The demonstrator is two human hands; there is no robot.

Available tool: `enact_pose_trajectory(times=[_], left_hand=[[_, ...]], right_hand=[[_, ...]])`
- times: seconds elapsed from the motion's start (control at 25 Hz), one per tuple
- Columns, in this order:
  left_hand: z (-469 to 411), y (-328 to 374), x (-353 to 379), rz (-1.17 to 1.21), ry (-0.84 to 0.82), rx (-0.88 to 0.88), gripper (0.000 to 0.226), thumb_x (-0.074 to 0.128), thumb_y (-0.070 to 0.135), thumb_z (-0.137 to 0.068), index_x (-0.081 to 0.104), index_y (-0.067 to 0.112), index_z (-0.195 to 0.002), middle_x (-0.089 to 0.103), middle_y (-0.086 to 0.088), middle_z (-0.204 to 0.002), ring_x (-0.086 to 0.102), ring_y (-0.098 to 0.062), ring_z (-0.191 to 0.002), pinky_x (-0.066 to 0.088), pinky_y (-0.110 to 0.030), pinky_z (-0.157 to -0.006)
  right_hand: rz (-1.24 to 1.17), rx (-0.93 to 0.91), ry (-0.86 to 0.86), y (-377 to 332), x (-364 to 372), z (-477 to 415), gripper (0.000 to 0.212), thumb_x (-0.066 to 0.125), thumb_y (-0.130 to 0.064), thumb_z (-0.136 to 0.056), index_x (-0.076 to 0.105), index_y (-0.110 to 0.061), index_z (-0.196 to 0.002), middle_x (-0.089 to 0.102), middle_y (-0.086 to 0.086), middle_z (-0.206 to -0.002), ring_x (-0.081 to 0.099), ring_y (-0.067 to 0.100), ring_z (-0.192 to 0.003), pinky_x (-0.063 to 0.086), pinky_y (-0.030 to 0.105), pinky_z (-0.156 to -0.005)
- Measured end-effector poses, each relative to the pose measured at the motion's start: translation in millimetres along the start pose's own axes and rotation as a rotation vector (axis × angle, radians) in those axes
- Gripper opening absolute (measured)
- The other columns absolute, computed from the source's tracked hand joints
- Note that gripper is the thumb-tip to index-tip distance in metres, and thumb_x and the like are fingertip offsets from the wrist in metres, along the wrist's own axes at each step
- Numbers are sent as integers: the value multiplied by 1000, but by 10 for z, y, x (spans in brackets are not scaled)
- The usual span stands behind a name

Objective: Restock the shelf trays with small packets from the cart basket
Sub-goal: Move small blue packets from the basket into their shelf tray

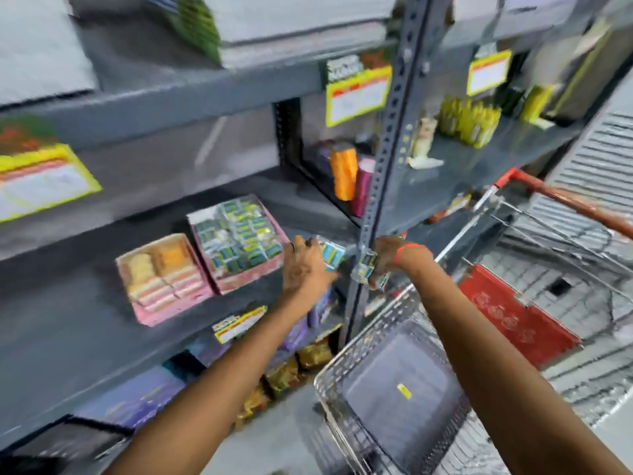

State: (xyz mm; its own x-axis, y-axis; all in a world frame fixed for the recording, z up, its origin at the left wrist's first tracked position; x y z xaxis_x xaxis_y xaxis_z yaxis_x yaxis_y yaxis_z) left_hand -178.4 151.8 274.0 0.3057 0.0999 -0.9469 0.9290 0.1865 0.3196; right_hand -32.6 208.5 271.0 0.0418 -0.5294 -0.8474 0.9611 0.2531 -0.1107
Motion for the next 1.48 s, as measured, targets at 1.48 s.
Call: enact_pose_trajectory(times=[1.48], left_hand=[[-618, -1698, -407, -334, -311, -37, 46, 69, 10, -87, 52, 8, -130, 53, -15, -137, 48, -32, -127, 47, -41, -104]], right_hand=[[90, -31, 341, -2063, 6, -589, 55, 64, -41, -87, 48, -14, -132, 61, 15, -129, 56, 34, -120, 46, 39, -101]])
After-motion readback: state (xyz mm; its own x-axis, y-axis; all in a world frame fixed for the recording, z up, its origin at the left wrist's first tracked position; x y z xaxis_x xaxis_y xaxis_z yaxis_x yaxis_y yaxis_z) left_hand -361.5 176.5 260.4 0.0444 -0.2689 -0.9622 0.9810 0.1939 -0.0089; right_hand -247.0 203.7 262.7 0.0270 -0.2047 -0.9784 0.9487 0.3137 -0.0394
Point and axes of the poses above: each hand's wrist, its own z-axis away from the middle knuckle, its own x-axis out of the palm, y = z × x, the point moved 7 cm from there along -z, towards the middle knuckle
